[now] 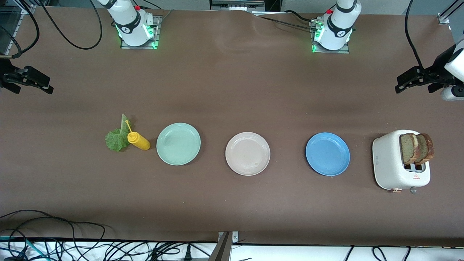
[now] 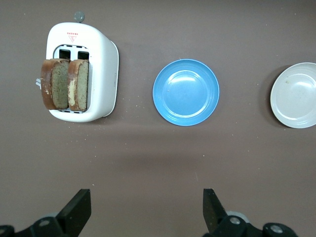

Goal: Make sandwich on beige plate with both arms

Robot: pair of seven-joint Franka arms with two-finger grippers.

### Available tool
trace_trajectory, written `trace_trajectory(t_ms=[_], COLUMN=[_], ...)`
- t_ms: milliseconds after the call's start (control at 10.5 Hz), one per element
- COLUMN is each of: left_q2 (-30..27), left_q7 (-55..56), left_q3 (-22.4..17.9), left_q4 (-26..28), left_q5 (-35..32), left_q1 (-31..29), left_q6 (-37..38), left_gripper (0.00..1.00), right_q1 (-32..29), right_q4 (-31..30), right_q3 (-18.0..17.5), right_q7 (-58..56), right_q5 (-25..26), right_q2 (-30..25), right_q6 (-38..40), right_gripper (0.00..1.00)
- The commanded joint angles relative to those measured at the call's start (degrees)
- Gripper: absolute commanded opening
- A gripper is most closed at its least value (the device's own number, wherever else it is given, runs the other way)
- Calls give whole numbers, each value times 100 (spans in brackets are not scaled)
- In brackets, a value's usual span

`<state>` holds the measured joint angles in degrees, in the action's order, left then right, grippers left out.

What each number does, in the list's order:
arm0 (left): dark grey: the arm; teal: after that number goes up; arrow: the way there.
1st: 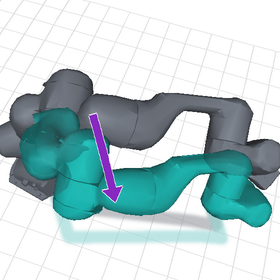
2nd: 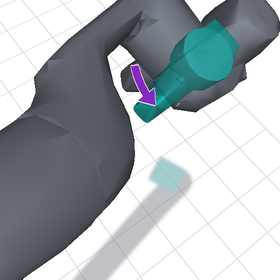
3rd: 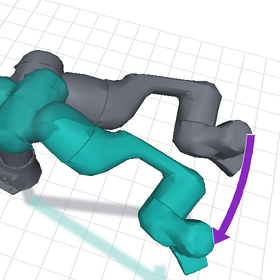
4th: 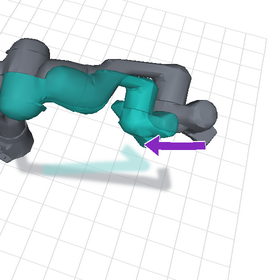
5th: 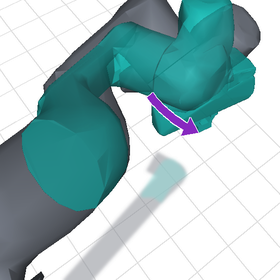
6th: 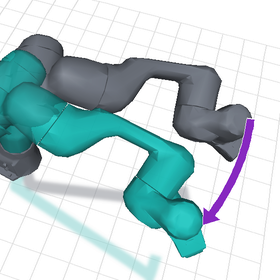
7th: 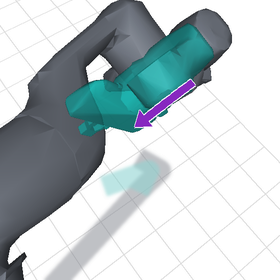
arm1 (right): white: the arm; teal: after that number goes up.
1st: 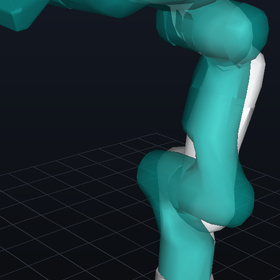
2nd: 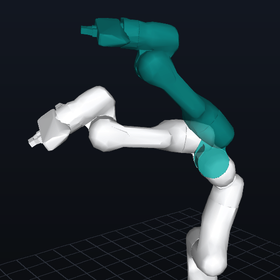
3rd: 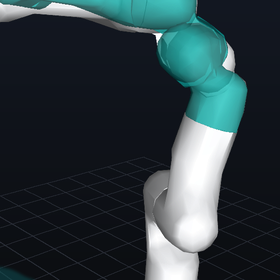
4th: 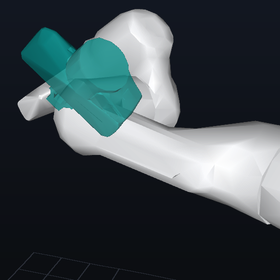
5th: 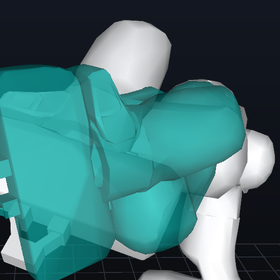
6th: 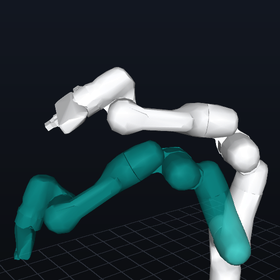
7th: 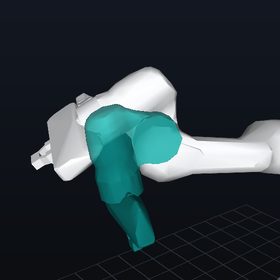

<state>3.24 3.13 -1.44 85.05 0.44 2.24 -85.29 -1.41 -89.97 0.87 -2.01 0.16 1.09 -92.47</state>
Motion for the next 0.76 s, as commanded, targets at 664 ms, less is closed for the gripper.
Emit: trace_trajectory(t_ms=[664], left_q2=[274], left_q7=[-111], left_q3=[20], left_q4=[-190], left_q5=[17], left_q1=[-101], left_q6=[12], left_gripper=[100], right_q1=[0], right_q4=[128], right_q3=[-51], right_q7=[43], right_q5=[1], right_q2=[49], right_q6=[107], right_gripper=[100])
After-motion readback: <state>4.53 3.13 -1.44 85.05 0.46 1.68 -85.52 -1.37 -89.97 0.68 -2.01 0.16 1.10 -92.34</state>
